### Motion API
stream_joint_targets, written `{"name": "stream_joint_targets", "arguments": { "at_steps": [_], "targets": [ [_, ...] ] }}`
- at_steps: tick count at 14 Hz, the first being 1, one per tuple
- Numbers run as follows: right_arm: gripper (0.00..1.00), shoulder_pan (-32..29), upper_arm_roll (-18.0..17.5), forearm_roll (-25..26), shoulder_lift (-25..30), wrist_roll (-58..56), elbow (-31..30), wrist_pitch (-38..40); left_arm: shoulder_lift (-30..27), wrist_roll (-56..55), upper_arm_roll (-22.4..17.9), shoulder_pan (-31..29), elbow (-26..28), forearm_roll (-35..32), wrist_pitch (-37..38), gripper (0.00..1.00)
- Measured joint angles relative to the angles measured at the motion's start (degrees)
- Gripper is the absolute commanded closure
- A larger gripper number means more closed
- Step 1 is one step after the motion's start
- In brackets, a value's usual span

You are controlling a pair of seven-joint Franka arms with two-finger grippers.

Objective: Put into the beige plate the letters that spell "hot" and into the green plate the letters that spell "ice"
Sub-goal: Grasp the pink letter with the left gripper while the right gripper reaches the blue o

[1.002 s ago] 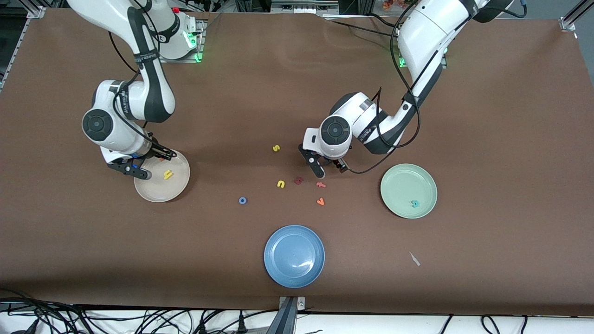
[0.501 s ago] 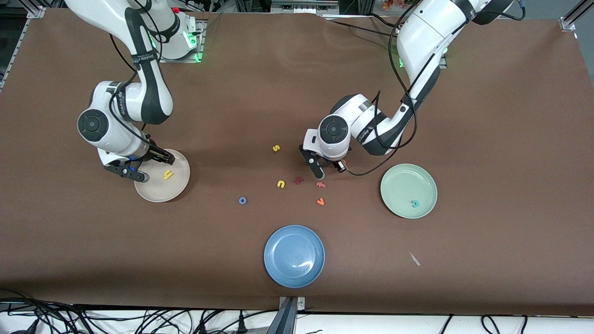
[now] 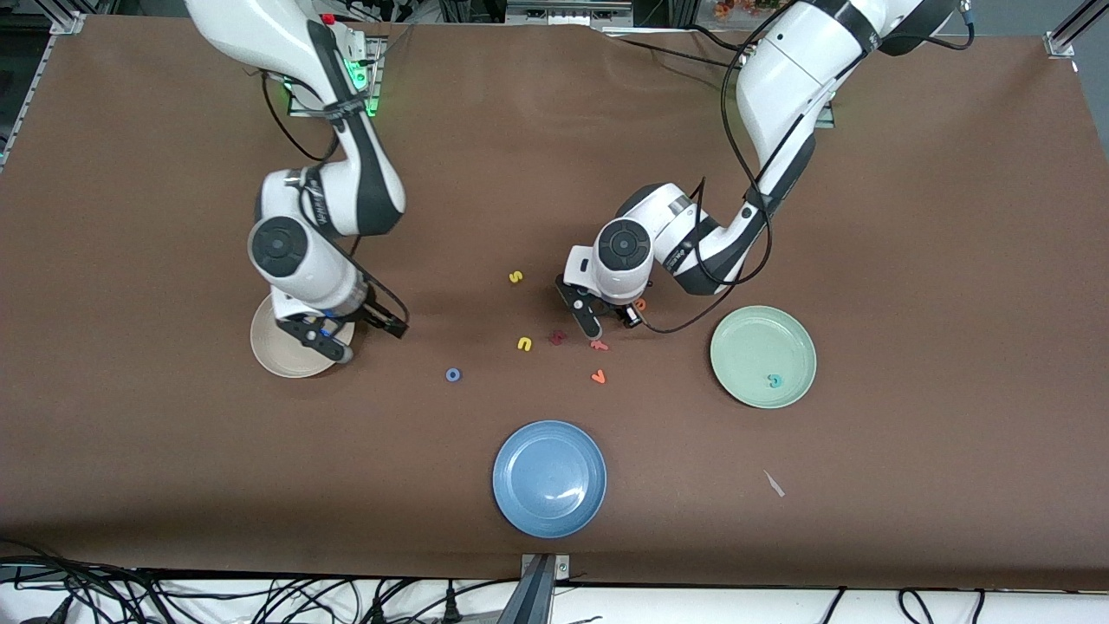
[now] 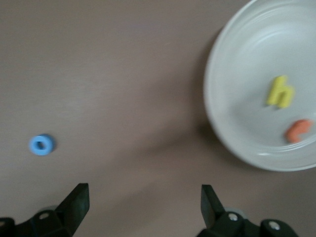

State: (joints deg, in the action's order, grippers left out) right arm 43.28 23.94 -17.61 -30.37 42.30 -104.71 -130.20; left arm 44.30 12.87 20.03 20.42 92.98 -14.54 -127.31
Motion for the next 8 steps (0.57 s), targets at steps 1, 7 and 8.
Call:
{"name": "stream_joint_targets", "arguments": {
  "at_steps": [1,7,8],
  "targets": [
    [0.00,0.1,-0.6,-0.5,-2.0,1.6,2.6,0.0,0.0,0.1,0.0,0.0,0.0,0.0,0.0,0.65],
    [0.00,0.1,-3.1,-1.1,-12.0,2.8,14.6,0.0,0.2,0.4,0.0,0.0,0.3,-0.2,-0.1,1.00],
    [0.00,0.1,-3.3,-1.1,-13.5,2.8,16.3,0.0,0.3,0.4,0.0,0.0,0.3,-0.2,-0.1,1.00]
  ]
}}
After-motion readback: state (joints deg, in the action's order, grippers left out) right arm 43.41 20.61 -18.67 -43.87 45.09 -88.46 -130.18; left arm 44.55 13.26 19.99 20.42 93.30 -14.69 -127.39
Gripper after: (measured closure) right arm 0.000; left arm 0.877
